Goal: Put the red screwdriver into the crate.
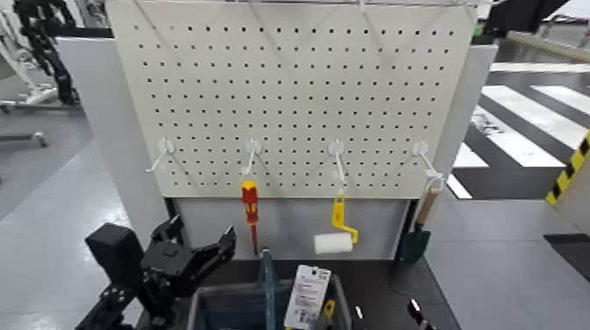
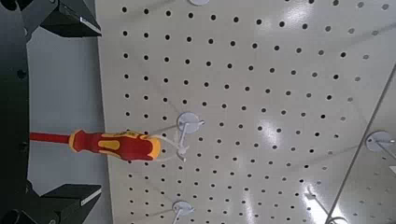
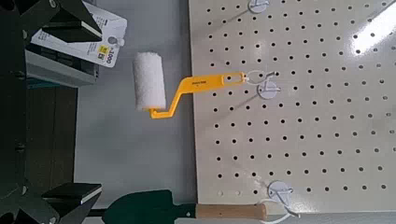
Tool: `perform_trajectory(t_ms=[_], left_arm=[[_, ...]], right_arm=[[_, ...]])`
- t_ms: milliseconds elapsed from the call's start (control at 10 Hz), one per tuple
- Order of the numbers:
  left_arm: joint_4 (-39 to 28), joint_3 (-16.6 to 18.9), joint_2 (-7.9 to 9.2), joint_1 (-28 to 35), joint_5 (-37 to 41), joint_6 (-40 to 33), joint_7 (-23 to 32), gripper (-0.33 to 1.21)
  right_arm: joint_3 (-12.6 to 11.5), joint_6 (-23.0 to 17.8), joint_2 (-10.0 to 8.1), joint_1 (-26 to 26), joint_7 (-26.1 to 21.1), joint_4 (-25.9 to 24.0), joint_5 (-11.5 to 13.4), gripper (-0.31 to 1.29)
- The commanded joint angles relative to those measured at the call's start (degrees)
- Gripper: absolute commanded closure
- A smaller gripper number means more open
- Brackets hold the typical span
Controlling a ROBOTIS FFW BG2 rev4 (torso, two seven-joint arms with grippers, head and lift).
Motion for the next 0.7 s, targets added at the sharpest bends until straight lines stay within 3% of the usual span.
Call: perform_trajectory(t_ms=[100,700], left_arm=[[2.15,-0.54,0.41,-1.52,1.41,2.33,-1.22,0.12],[10.94,-4.76,3.48,-9.34,3.17,3.56,-5.0,0.12]], right_arm=[[0.0,0.08,0.0,-0.07,0.0,0.0,-0.02,0.16],[0.18,-0.01,-0.09,-0.24,0.08,0.26,-0.19,0.16]])
